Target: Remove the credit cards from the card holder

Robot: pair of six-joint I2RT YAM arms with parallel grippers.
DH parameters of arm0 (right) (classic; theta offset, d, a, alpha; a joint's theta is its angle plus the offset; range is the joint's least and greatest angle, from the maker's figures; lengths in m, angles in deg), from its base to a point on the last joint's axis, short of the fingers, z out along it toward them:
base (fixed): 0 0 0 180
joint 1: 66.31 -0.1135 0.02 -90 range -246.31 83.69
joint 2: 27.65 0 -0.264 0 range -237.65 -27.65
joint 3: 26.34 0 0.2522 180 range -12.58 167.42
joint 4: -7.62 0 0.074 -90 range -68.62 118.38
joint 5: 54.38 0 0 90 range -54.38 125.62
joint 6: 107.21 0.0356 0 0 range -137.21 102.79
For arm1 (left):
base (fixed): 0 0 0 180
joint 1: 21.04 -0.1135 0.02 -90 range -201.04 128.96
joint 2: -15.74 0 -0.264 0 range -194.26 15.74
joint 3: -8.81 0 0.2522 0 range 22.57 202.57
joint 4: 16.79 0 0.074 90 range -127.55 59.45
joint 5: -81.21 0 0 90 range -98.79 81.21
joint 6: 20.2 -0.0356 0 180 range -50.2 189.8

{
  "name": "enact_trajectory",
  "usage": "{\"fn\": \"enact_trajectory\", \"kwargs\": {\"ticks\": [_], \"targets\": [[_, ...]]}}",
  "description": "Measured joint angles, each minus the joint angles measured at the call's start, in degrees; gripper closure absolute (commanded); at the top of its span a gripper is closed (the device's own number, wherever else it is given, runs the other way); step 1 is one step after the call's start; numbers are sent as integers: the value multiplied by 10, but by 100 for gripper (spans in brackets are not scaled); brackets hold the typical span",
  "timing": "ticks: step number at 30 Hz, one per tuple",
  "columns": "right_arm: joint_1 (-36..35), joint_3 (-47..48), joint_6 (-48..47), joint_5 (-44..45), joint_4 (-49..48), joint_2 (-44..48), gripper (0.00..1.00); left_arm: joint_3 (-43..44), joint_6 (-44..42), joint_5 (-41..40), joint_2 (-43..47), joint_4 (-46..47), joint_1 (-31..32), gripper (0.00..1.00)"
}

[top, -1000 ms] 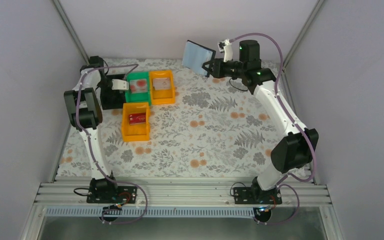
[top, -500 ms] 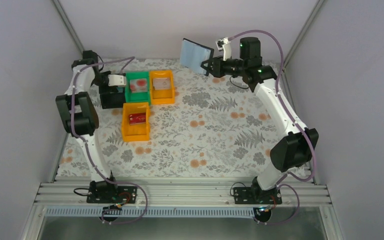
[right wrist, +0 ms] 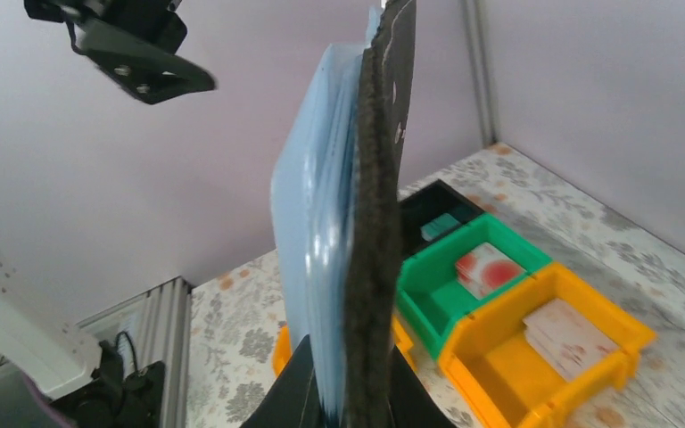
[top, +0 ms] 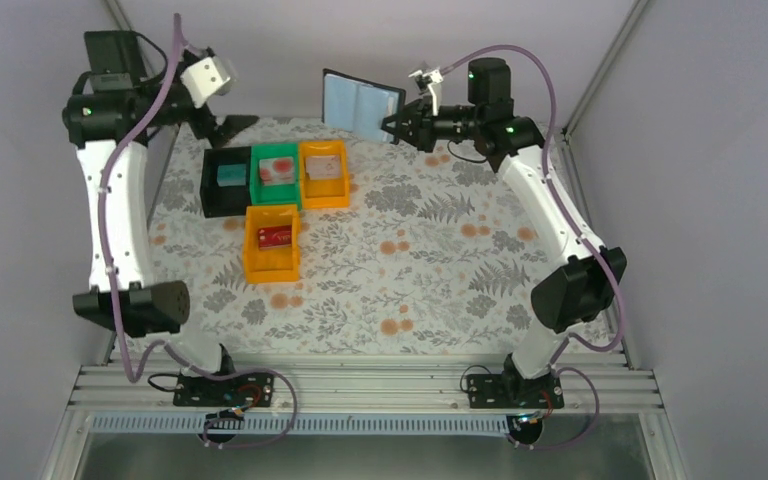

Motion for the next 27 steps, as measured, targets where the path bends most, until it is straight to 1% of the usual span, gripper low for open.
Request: {"fn": "enact_trajectory", "kwargs": {"ticks": [2, 4, 6, 8, 10, 16, 18, 21, 23, 25, 27], "targets": [[-12, 5, -19, -15, 4, 0, 96, -26, 73, 50, 40, 13, 33, 0], [-26, 14, -39, -26, 13, 0, 96, -76, 144, 101, 77, 36, 80, 0], [-40, 23, -56, -34, 22, 0, 96, -122, 203, 145, 94, 69, 117, 0], [-53, 26, -69, -37, 28, 1, 96, -172, 257, 183, 102, 114, 136, 0], [-64, 26, -79, -40, 33, 1, 96, -206, 283, 205, 99, 144, 141, 0], [-86, 22, -94, -41, 47, 7, 96, -287, 288, 242, 104, 195, 166, 0], [-89, 22, -99, -45, 52, 10, 96, -303, 289, 249, 106, 204, 168, 0], [-90, 22, -122, -58, 73, 15, 96, -313, 291, 265, 106, 215, 150, 0], [-90, 22, -137, -60, 89, 19, 96, -314, 289, 287, 102, 215, 120, 0], [-90, 18, -150, -60, 102, 27, 96, -302, 256, 300, 92, 188, 97, 0], [-90, 14, -155, -65, 106, 34, 96, -287, 195, 296, 82, 148, 103, 0]]}}
